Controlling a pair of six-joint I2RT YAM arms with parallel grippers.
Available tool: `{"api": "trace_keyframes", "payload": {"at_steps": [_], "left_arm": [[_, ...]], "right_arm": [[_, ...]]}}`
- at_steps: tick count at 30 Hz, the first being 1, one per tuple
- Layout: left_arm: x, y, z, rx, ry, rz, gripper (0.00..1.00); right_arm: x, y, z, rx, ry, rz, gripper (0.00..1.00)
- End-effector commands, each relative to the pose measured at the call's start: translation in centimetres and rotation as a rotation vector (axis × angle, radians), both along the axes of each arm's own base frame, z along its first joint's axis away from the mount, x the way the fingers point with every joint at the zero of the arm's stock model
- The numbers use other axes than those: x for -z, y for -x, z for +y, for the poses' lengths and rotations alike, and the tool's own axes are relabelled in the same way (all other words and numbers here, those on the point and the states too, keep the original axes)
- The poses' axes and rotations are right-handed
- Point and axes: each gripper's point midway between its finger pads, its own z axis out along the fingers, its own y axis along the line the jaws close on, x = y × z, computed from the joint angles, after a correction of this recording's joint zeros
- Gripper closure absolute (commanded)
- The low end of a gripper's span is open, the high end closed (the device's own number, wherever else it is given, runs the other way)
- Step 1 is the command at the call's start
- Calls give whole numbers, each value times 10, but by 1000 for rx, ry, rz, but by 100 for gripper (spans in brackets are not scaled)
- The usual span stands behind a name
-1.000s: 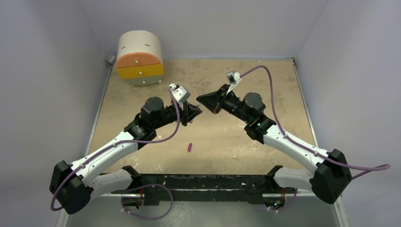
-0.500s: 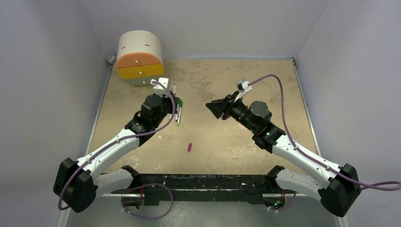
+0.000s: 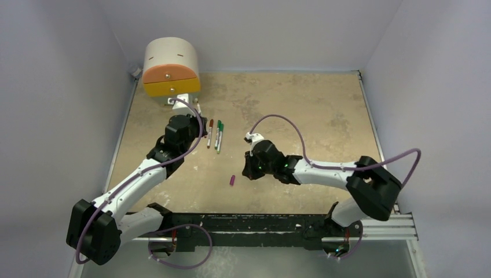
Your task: Insert the pens into the pen caps
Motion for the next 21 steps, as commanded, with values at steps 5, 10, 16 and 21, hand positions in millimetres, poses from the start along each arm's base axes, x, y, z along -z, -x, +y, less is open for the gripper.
{"api": "trace_keyframes", "payload": {"at_steps": [5,10,16,21], "left_arm": [[-38,-2,5,-18,15,-76,100],[-37,-1,5,-15,8,-71,100],[-39,1,6,-11,2,-72,100],[-44,4,9,-16,-9,-76,100]], "right_arm": [[15,13,26,-120,22,45,100],[24,27,38,-179,20,72,100],[35,34,46,-210,41,88,100],[39,31,53,-223,45,79,100]]}}
